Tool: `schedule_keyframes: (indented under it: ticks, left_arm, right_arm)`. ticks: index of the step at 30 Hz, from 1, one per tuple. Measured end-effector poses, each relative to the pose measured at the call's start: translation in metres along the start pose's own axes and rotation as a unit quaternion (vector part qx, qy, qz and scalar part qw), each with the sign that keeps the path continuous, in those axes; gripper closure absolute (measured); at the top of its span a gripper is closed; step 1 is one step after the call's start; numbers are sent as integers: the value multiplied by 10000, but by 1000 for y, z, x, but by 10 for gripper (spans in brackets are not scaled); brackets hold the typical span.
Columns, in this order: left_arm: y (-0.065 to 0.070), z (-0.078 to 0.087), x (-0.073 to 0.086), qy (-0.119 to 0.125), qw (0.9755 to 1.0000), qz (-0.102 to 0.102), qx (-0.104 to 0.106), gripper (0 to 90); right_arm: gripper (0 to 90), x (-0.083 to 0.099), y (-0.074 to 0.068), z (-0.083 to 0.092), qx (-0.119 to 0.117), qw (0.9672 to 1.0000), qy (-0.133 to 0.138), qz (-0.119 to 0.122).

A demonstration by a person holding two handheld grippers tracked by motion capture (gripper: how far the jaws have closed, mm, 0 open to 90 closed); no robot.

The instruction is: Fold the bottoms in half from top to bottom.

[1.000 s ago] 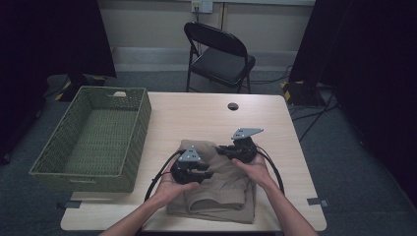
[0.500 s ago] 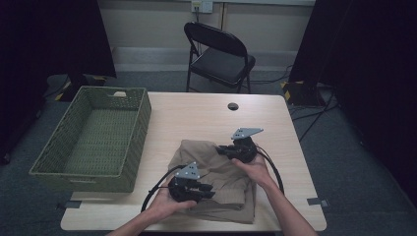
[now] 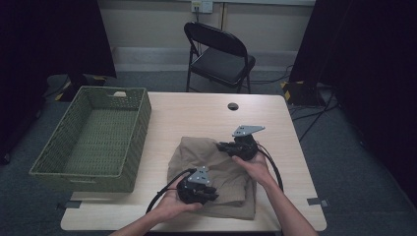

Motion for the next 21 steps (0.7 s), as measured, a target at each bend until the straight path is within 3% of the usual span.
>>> schedule_keyframes:
  ticks: [3, 5, 13, 17, 21]
  left_arm:
    - [-4, -1, -1, 34, 9999, -24, -153, 725]
    - [-8, -3, -2, 48, 9990, -132, -424, 723]
    - [-19, 0, -2, 66, 9981, -125, -598, 719]
    - [-24, 2, 0, 85, 9961, -128, -865, 706]
    - [-29, 5, 1, 140, 9954, -81, -942, 693]
  right_arm:
    - [861, -7, -2, 1, -13, 10000, 58, 46]
    - [861, -11, -4, 1, -32, 9999, 107, 80]
    - [861, -10, -10, 4, -113, 9997, 140, 137]
    - [864, -13, -21, 12, -223, 9992, 229, 254]
    - [867, -9, -32, 17, -277, 9988, 253, 330]
Point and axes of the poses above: each handheld gripper's, and its own axes: z roughly backward along the jaws, x roughly out of its underside, y roughly to its right, the point moved 1 cm from there along -z, roughly forward along the jaws, and after that the axes turned 5 degrees about y, right-handed, at the moved point
